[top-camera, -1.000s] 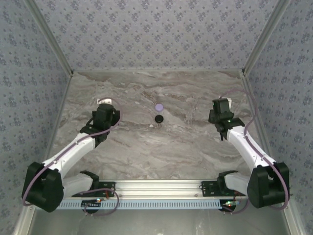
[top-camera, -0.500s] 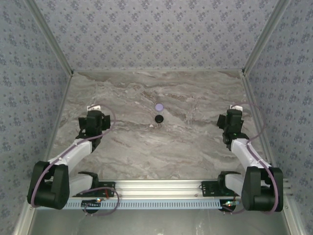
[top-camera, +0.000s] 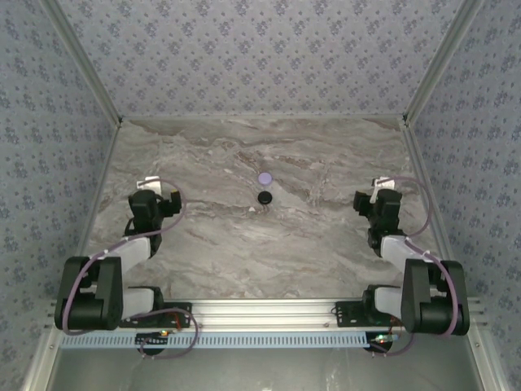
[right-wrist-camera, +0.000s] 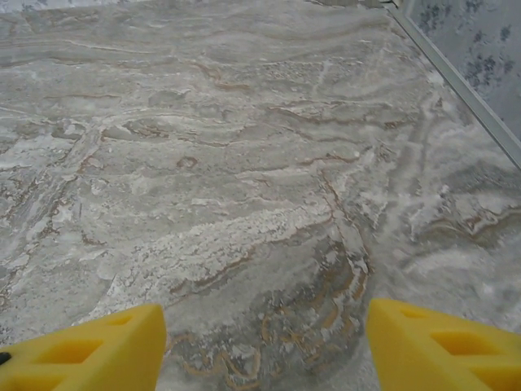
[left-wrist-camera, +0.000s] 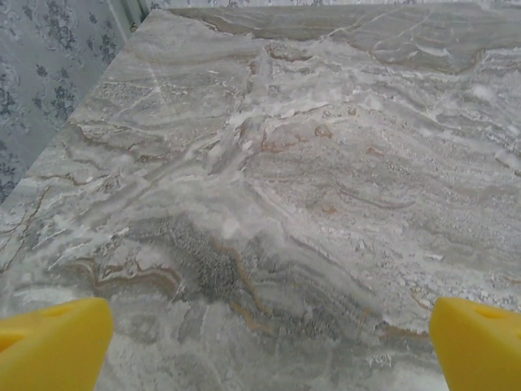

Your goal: Insert the wireless bluetooth earbuds into the charging case

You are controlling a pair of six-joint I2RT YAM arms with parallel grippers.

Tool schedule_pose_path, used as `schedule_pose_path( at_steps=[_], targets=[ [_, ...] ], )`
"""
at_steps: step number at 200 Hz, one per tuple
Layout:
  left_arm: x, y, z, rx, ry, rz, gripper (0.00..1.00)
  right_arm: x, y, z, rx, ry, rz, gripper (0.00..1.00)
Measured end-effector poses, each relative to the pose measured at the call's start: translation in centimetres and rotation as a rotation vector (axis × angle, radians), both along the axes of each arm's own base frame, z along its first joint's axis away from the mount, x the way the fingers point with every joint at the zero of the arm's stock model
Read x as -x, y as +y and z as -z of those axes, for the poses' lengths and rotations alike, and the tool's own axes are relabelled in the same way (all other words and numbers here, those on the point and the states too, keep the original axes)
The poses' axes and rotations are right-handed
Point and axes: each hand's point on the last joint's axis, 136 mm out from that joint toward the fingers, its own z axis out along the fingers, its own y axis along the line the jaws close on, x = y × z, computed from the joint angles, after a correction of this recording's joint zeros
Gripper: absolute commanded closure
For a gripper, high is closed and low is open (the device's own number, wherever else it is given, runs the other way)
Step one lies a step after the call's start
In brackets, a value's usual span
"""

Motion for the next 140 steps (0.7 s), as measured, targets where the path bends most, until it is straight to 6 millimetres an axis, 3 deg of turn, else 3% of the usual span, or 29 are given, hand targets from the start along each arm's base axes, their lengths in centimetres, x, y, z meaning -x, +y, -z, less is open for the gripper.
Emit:
schedule_pose_path(
  at_steps=[64, 132, 135, 140],
  targets=[
    [-1.6, -0.6, 2.2, 0.04, -0.005, 0.059, 0.01, -1.5, 0.6, 1.4, -0.021, -0.015, -0.052, 0.31],
    [-2.4, -0.9, 2.6, 0.047, -0.029, 0.075, 0.01, -2.7, 1.3, 2.9, -0.025, -0.007, -0.083, 0.28],
    [-2.4, -0.9, 2.6, 0.047, -0.028, 0.075, 0.01, -2.7, 1.4, 3.1, -0.021, -0.002, -0.086, 0.25],
    [-2.6, -0.8, 2.6, 0.046, -0.023, 0.072, 0.01, -2.7, 1.6, 3.2, -0.016, 0.003, -0.093, 0.02]
  ],
)
